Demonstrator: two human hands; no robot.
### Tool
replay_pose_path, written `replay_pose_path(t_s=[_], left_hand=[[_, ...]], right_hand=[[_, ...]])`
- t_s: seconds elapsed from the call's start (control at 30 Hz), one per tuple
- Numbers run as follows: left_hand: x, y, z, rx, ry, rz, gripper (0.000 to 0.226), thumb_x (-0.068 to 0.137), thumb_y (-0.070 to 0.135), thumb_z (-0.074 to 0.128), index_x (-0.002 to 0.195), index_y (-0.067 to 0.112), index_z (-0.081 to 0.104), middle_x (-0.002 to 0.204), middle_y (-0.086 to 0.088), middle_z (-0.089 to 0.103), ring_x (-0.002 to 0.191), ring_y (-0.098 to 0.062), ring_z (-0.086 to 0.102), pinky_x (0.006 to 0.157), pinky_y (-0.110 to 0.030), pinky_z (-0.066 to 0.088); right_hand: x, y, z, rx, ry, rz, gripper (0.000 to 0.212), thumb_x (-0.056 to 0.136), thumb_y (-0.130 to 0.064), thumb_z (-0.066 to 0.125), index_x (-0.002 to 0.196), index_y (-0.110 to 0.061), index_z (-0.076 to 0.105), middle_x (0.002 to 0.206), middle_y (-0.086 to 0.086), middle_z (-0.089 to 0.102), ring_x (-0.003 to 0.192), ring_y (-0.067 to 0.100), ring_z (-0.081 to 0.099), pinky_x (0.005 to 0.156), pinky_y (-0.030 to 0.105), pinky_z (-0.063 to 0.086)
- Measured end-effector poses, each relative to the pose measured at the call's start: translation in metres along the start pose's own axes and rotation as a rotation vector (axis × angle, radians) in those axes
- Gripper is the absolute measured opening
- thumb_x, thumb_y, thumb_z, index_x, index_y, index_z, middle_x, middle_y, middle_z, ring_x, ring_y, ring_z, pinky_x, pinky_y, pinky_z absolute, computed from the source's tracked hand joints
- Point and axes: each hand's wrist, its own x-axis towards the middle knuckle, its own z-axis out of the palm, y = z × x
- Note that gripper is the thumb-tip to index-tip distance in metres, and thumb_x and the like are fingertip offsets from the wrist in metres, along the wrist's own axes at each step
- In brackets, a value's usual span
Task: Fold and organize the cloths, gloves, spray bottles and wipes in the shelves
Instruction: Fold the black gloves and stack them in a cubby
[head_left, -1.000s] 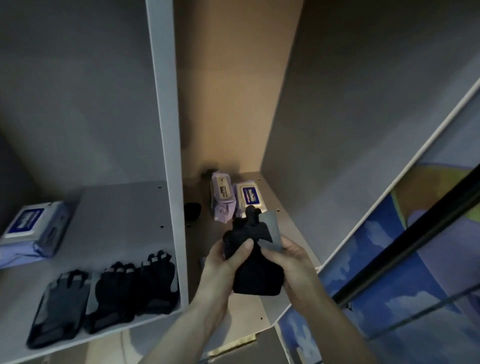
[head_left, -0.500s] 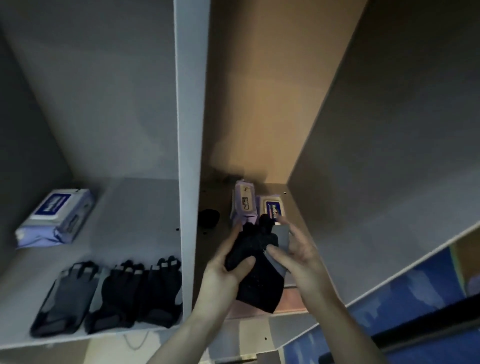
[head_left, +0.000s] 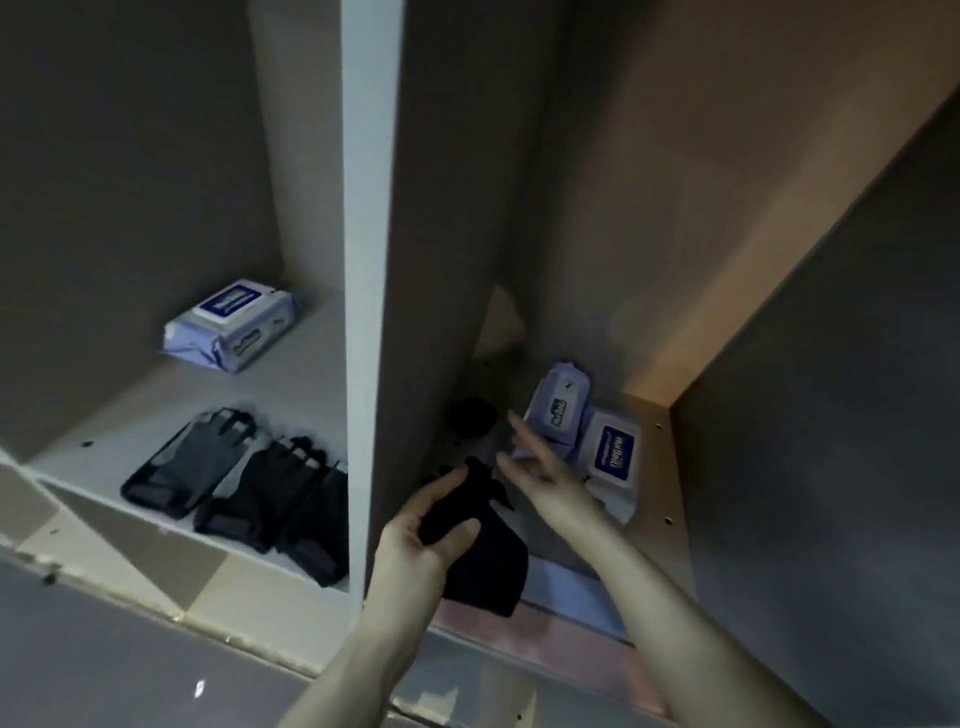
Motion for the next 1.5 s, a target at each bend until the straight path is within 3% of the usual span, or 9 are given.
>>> replay_pose_path(t_s=[0.2, 0.37, 0.5, 0.63, 0.73, 0.87, 1.0, 1.27, 1.5], left_hand=[[0.014, -0.007, -0.001, 0.059, 0.069, 0.039, 0.051, 0.085, -0.005, 0.064, 0.116, 0.035, 0.063, 0.098, 0.032, 0.066, 0.087, 0.02, 0.059, 0.07, -0.001, 0.045], [0.022, -0.016, -0.003, 0.054, 0.118, 0.05, 0.052, 0.085, -0.002, 0.066, 0.115, 0.039, 0.063, 0.118, 0.028, 0.056, 0.105, 0.018, 0.05, 0.084, -0.001, 0.044], [0.024, -0.016, -0.004, 0.061, 0.142, 0.068, 0.052, 0.083, -0.001, 0.068, 0.11, 0.043, 0.065, 0.117, 0.032, 0.056, 0.103, 0.022, 0.048, 0.092, -0.006, 0.041], [0.026, -0.015, -0.004, 0.055, 0.153, 0.056, 0.051, 0.083, 0.0, 0.068, 0.11, 0.043, 0.065, 0.122, 0.027, 0.057, 0.113, 0.012, 0.049, 0.102, -0.014, 0.038], [0.026, -0.014, -0.002, 0.053, 0.155, 0.063, 0.05, 0.084, -0.001, 0.067, 0.112, 0.04, 0.065, 0.12, 0.026, 0.059, 0.105, 0.018, 0.052, 0.083, -0.001, 0.043], [0.022, -0.012, 0.001, 0.081, 0.146, 0.051, 0.048, 0.085, 0.0, 0.066, 0.113, 0.039, 0.064, 0.117, 0.024, 0.062, 0.102, 0.016, 0.056, 0.089, -0.008, 0.044], [0.017, -0.007, 0.012, 0.101, 0.151, 0.057, 0.042, 0.086, 0.013, 0.068, 0.12, 0.039, 0.062, 0.106, 0.024, 0.069, 0.098, 0.011, 0.062, 0.086, -0.012, 0.045], [-0.029, 0.016, 0.038, 0.007, 0.022, 0.219, 0.036, 0.071, 0.023, 0.076, 0.106, 0.015, 0.071, 0.097, -0.002, 0.075, 0.095, -0.017, 0.071, 0.085, -0.029, 0.055], [-0.073, 0.029, 0.017, -0.076, 0.162, 0.346, 0.005, 0.081, -0.002, 0.068, 0.086, -0.001, 0.067, 0.075, -0.009, 0.072, 0.068, -0.015, 0.065, 0.061, -0.021, 0.052]], right_hand=[[0.106, 0.056, 0.009, -0.68, -0.074, -0.11, 0.05, 0.101, -0.036, 0.04, 0.148, -0.041, 0.024, 0.161, -0.001, 0.0, 0.148, 0.025, 0.001, 0.117, 0.031, 0.008], [0.154, 0.081, 0.021, -1.005, -0.156, -0.16, 0.06, 0.098, -0.03, 0.047, 0.148, -0.045, 0.018, 0.159, 0.003, -0.022, 0.146, 0.035, -0.011, 0.119, 0.047, 0.013], [0.177, 0.083, 0.026, -1.064, -0.197, -0.13, 0.076, 0.094, -0.025, 0.052, 0.151, -0.039, 0.004, 0.161, 0.003, -0.007, 0.147, 0.036, 0.001, 0.117, 0.048, 0.019], [0.159, 0.09, 0.031, -1.085, -0.092, -0.231, 0.049, 0.098, -0.023, 0.044, 0.146, -0.025, 0.035, 0.155, 0.005, 0.026, 0.141, 0.031, 0.025, 0.112, 0.036, 0.027], [0.141, 0.1, 0.037, -0.853, 0.021, -0.306, 0.039, 0.094, -0.014, 0.051, 0.133, -0.017, 0.053, 0.139, 0.009, 0.049, 0.129, 0.028, 0.043, 0.098, 0.029, 0.039], [0.106, 0.064, 0.016, 0.053, 0.182, -0.055, 0.028, 0.085, -0.001, 0.066, 0.109, -0.008, 0.053, 0.11, 0.011, 0.059, 0.101, 0.025, 0.059, 0.066, 0.014, 0.047], [0.035, 0.019, -0.007, 0.798, 0.143, 0.004, 0.014, 0.089, 0.007, 0.055, 0.099, -0.004, 0.055, 0.102, 0.012, 0.064, 0.089, 0.023, 0.065, 0.081, 0.042, 0.056], [-0.085, -0.029, -0.008, 0.626, 0.109, -0.136, 0.012, 0.082, -0.016, 0.061, 0.091, -0.012, 0.069, 0.086, 0.004, 0.075, 0.079, 0.016, 0.07, 0.061, 0.028, 0.056], [-0.129, -0.052, -0.002, 0.707, -0.027, -0.173, 0.038, 0.076, -0.022, 0.072, 0.112, -0.012, 0.065, 0.106, 0.009, 0.073, 0.103, 0.021, 0.068, 0.082, 0.026, 0.054]])
